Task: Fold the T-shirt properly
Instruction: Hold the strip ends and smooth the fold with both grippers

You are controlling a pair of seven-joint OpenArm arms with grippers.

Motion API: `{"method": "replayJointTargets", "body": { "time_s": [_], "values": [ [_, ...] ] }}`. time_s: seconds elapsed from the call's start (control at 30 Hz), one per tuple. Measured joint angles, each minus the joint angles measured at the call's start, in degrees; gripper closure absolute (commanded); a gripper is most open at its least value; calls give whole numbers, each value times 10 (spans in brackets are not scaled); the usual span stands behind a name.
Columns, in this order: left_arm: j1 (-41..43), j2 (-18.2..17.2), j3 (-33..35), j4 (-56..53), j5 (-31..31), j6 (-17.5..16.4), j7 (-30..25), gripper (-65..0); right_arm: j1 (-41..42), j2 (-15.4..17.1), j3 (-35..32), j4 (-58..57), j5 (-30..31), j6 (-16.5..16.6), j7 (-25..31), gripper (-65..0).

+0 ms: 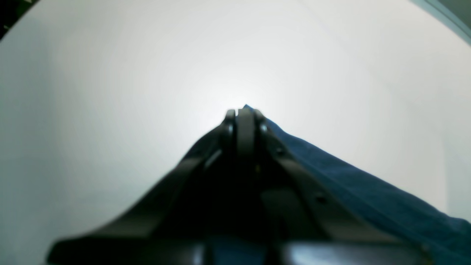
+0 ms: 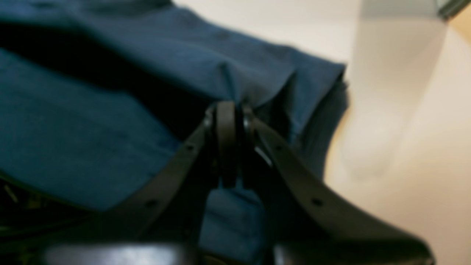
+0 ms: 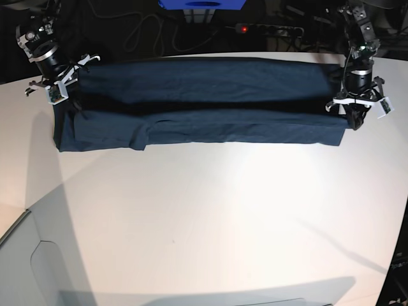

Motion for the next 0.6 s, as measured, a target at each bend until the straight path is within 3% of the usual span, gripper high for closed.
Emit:
{"method": "replayJointTargets", "body": {
  "time_s": [0.23,0.4,0.6],
  "values": [
    [2,0,0,2,0,0,-2,0,-6,2,5,1,0,0,0,-2],
    [4,0,0,-1,0,0,-4,0,-8,0,5,-9,-2,33,-2,-2],
    [7,13,0,-47,2,2,1,0,0,0,5,-35,-2,33,-1,-2]
  ]
}}
